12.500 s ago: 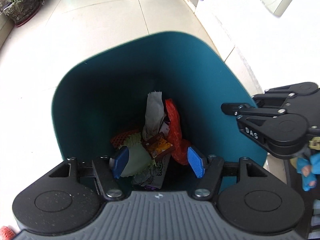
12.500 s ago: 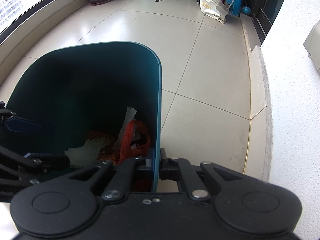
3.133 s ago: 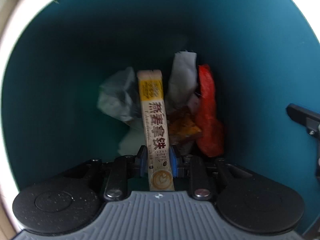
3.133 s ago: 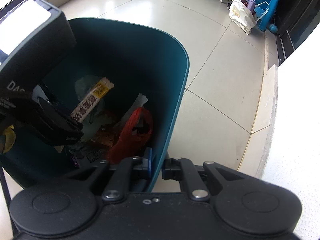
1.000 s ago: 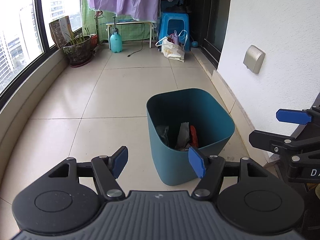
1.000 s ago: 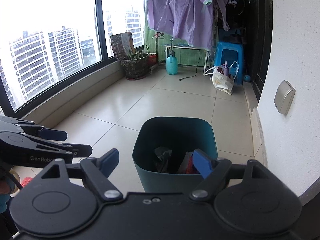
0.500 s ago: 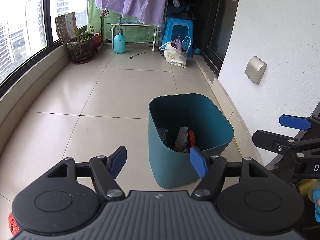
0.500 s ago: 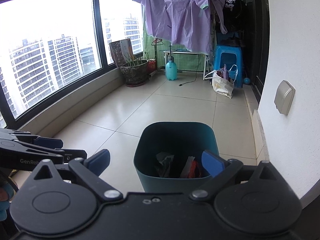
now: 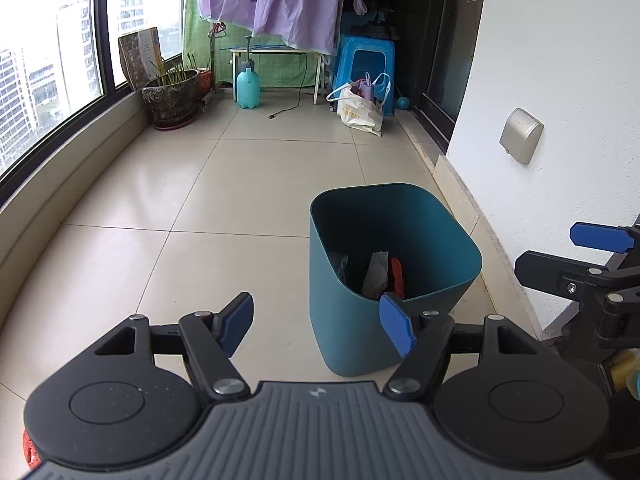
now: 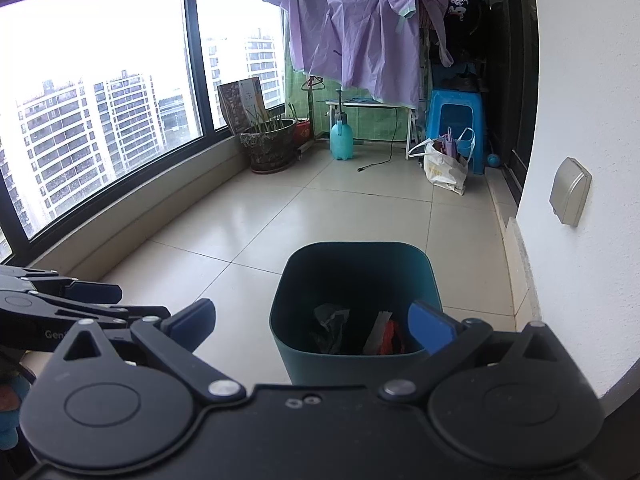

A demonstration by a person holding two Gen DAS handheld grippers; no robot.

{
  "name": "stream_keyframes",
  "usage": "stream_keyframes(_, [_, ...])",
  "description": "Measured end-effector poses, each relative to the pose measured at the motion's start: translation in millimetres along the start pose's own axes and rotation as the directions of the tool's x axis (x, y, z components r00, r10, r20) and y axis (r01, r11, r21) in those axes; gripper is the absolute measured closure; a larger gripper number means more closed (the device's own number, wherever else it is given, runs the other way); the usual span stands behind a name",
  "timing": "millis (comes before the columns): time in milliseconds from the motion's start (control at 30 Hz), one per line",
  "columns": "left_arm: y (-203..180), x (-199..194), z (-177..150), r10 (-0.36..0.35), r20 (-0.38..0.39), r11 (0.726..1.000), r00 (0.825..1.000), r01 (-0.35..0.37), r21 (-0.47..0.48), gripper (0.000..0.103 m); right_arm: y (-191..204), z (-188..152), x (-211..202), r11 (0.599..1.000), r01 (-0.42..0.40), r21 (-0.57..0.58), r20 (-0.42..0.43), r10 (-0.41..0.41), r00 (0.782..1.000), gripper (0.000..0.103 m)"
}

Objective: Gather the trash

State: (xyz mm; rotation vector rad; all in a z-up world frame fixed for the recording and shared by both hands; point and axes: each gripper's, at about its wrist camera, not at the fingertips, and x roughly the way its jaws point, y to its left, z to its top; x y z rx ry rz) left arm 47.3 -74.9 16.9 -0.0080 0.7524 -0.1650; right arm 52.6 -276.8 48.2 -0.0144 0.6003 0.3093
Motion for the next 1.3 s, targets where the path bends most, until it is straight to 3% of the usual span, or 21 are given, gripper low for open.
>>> stream_keyframes(1300, [-6,5,-2,-0.004,0.015,1.000,1.000,0.004,0.008,0.034,1,-5,11,0.999,0.033,0.023,-0.032,-0.032,0.999,0.000])
